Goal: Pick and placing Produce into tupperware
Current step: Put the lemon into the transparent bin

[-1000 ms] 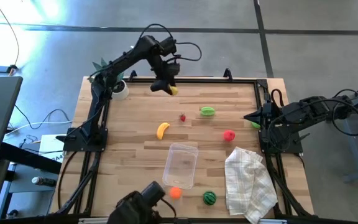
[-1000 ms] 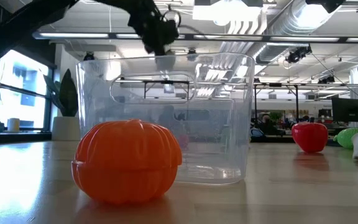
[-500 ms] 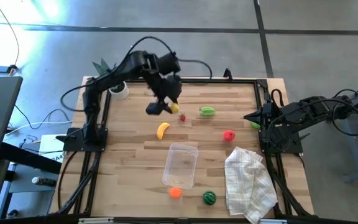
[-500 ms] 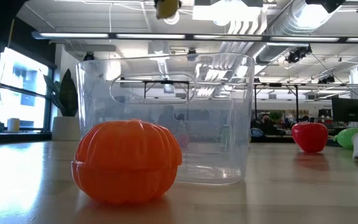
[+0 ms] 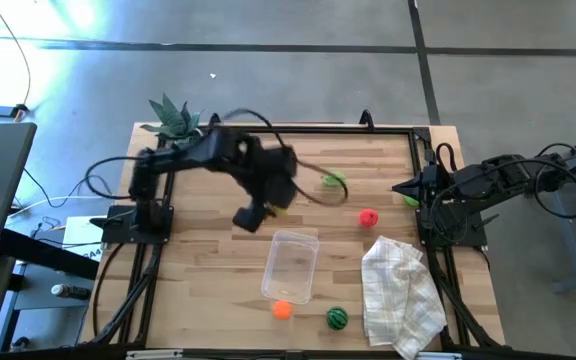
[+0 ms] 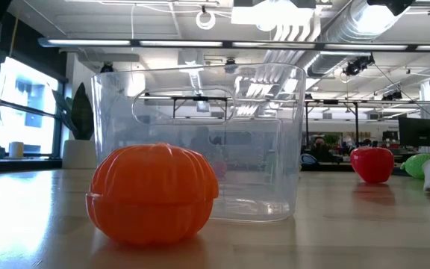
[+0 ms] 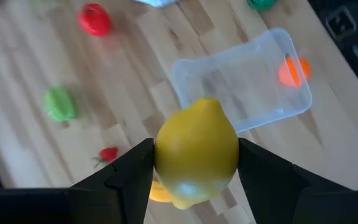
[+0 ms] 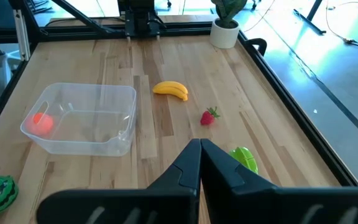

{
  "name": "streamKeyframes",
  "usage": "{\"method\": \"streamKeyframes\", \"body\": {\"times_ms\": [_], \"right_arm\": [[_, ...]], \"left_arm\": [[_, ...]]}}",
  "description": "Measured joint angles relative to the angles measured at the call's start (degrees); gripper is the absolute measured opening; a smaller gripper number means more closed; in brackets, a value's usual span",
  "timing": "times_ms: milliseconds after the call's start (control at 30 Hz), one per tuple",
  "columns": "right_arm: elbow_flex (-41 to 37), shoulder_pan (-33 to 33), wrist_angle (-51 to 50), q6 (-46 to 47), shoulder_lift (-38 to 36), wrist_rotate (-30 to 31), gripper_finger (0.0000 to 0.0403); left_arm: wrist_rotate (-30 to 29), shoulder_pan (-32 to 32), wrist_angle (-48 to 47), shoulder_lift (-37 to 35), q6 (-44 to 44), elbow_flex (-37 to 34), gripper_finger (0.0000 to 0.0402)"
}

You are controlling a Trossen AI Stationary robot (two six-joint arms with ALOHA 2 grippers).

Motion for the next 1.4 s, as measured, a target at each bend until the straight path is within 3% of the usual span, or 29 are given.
{"method": "streamKeyframes", "body": {"times_ms": [367, 767, 967, 1400], "right_arm": [[0.0, -0.02, 0.01, 0.0, 0.01, 0.0, 0.0], [-0.02, -0.02, -0.02, 0.0, 0.02, 0.0, 0.0], [-0.02, 0.0, -0.07, 0.0, 0.02, -0.01, 0.0], [-0.02, -0.01, -0.07, 0.0, 0.02, 0.0, 0.0]], "left_arm": [[-0.16, -6.9, 7.86, 7.89, 6.49, -6.93, 0.0204], [-1.2, -10.17, 19.19, 14.18, 2.09, -18.01, 0.0205], [-1.55, -10.06, 23.77, 18.21, -0.25, -18.8, 0.0205], [-5.25, -10.08, 22.23, 23.16, -3.0, -18.7, 0.0205]]}}
